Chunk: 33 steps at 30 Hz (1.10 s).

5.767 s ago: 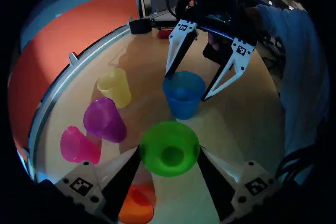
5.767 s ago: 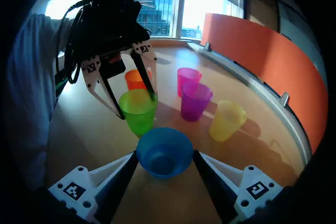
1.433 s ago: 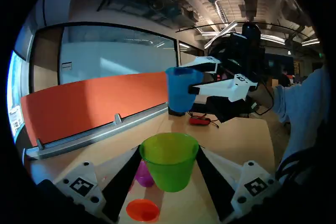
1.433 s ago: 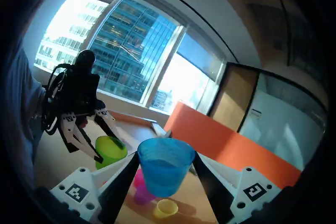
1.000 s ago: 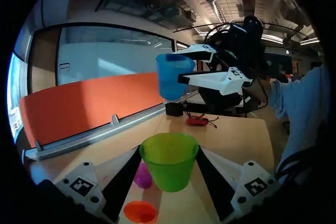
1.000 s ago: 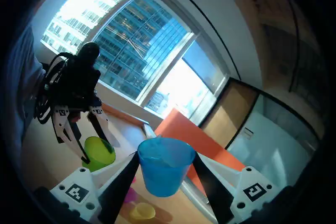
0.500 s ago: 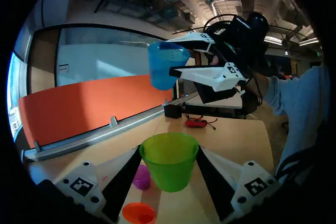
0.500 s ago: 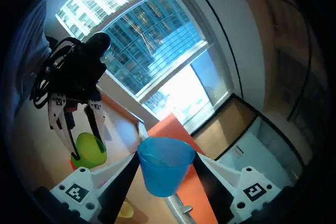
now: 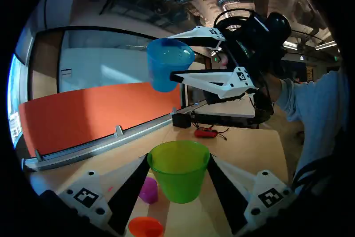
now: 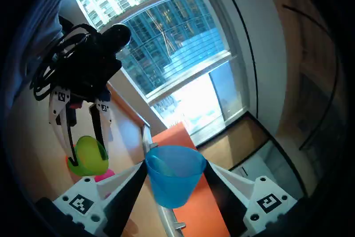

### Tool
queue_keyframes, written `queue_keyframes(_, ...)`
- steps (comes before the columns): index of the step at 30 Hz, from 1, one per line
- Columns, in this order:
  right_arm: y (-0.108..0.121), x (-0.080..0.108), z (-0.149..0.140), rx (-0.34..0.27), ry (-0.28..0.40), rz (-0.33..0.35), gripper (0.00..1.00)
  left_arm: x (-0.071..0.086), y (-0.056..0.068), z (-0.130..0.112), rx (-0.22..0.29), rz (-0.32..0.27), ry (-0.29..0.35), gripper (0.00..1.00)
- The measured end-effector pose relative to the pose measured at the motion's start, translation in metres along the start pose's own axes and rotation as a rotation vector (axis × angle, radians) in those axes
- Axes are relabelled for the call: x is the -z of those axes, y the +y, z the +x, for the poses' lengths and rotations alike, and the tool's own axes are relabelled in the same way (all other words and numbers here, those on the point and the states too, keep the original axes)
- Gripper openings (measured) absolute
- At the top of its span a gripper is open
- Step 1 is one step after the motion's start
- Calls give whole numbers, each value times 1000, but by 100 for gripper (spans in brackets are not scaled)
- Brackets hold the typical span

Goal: Pour water

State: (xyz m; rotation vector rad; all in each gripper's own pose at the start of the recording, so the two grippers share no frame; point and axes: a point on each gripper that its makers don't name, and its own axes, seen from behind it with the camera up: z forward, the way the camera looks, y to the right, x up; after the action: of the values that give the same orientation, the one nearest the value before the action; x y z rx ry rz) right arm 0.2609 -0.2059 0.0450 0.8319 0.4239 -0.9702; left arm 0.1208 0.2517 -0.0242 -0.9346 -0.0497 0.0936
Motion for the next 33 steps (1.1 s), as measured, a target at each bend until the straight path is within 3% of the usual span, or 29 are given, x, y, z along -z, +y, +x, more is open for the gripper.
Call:
queue_keyframes(14, 8, -10, 4, 148, -12, 1, 92, -3, 2, 2, -5, -8, 1, 89)
queue_keyframes(33, 16, -12, 5, 262, -21, -18, 92, -4, 5, 5, -16, -15, 3, 89)
